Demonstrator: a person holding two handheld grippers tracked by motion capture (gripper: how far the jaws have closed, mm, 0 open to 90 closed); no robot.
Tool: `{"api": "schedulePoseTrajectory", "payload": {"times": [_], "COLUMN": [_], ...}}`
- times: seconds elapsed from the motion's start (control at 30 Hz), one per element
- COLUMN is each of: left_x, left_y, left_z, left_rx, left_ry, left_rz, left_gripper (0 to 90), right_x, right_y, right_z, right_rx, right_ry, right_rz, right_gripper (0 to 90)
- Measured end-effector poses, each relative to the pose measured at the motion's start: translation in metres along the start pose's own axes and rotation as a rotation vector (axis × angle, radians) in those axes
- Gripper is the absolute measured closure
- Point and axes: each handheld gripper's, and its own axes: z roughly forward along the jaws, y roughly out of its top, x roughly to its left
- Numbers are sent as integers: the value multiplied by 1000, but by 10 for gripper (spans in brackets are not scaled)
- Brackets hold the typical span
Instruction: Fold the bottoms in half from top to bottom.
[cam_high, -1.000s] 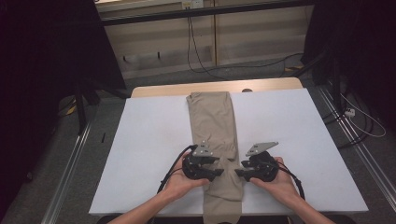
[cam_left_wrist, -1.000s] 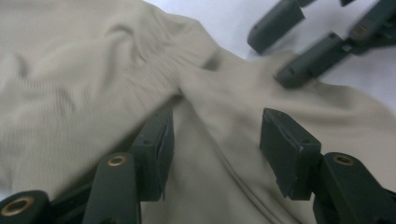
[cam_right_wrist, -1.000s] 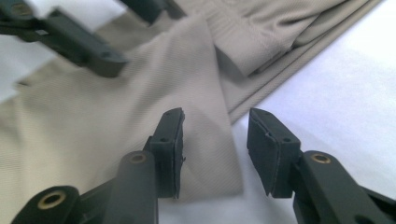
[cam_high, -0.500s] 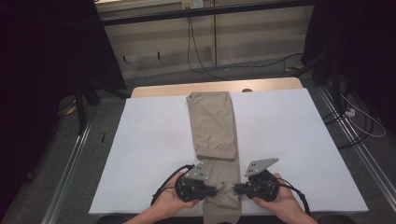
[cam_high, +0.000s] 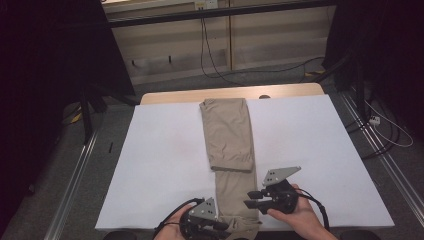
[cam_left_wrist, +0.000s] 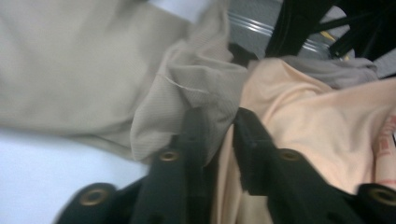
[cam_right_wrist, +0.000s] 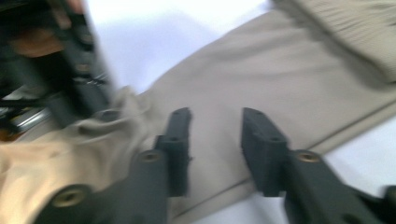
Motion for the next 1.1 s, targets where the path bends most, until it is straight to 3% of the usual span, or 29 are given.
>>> {"api": "schedulePoseTrajectory", "payload": {"times": [0.13, 0.17, 0.27, 0.37, 0.53, 0.6, 0.63, 0.73, 0.8, 0.93, 1.03, 1.1], "left_x": [7, 10, 18, 25, 33, 34, 36, 45, 58, 90, 111, 122], "left_y": [4, 3, 2, 1, 3, 5, 7, 13, 15, 17, 20, 23], "left_z": [-14, -17, -24, -23, -4, -3, -3, -6, -9, -12, -14, -15], "left_rx": [-86, -104, -151, -133, -63, -63, -67, -78, -80, -93, -100, -107], "left_ry": [47, 66, 67, 122, 146, 164, 164, 232, 287, 374, 421, 447], "left_rz": [-24, -40, -77, -80, -63, -63, -65, -80, -84, -140, -169, -174], "left_gripper": [600, 581, 560, 574, 608, 602, 584, 517, 497, 454, 452, 450], "right_x": [3, 7, 19, 32, 30, 27, 24, 10, -4, -35, -51, -58], "right_y": [-4, -6, -9, -15, -17, -15, -13, -4, 3, 22, 37, 44], "right_z": [14, 15, 14, 11, 9, 8, 7, 3, 4, 10, 18, 25], "right_rx": [78, 78, 92, 100, 104, 100, 91, 50, 41, 26, 14, 19], "right_ry": [-19, -19, 7, 8, 36, 21, 8, -49, -97, -166, -241, -262], "right_rz": [-31, -49, -84, -125, -98, -85, -86, -58, -47, -44, -78, -99], "right_gripper": [694, 654, 652, 632, 639, 618, 618, 584, 578, 530, 445, 414]}}
